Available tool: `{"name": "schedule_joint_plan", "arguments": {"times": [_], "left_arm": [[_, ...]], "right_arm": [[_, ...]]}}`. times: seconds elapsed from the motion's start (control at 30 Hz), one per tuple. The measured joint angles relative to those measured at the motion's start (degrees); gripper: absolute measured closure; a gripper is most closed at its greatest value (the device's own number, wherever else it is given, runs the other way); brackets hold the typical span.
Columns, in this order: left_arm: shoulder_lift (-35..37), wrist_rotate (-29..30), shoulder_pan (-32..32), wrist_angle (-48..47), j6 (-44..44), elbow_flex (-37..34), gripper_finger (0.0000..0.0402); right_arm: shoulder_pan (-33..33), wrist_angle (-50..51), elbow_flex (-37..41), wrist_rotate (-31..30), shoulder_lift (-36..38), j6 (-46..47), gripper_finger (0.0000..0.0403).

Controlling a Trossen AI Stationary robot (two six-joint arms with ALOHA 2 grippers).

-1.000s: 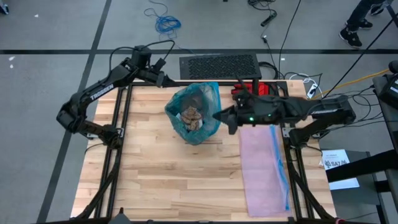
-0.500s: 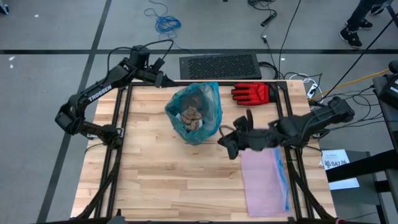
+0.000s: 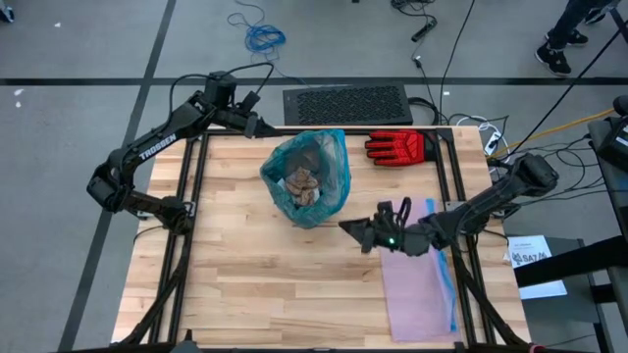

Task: Place trash/remove bag and relplace
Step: Remove the blue trash bag from the trash bin

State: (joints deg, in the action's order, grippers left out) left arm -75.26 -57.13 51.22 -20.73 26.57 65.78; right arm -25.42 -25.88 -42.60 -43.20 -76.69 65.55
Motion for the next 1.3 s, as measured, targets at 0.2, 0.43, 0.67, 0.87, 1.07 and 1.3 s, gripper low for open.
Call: {"name": "schedule_joint_plan", "arguments": {"times": [0.2, 0.43, 0.67, 0.87, 1.07, 1.3], "left_arm": [[0.0, -0.5, 0.0, -1.8, 0.0, 0.0, 0.0402], [0.0, -0.5, 0.0, -2.6, 0.0, 0.0, 0.0402], [0.0, -0.6, 0.0, -2.6, 0.0, 0.0, 0.0402], [0.0, -0.6, 0.0, -2.6, 0.0, 0.0, 0.0402], [0.0, -0.7, 0.0, -2.6, 0.0, 0.0, 0.0402], [0.0, -0.7, 0.0, -2.5, -0.4, 0.0, 0.0402]], "right_arm": [[4.2, -1.3, 0.0, 10.0, 0.1, -3.9, 0.0396], [1.0, 3.3, 0.0, 3.9, 0.1, -7.0, 0.037], [0.8, 9.7, 0.0, 1.6, 0.1, -0.6, 0.0279], [3.4, 9.8, 0.0, 0.9, 0.1, -3.5, 0.0194], [7.9, 9.1, 0.0, 3.5, 0.1, -6.9, 0.0166], [12.5, -5.6, 0.0, 12.6, 0.1, -18.6, 0.0259]]}}
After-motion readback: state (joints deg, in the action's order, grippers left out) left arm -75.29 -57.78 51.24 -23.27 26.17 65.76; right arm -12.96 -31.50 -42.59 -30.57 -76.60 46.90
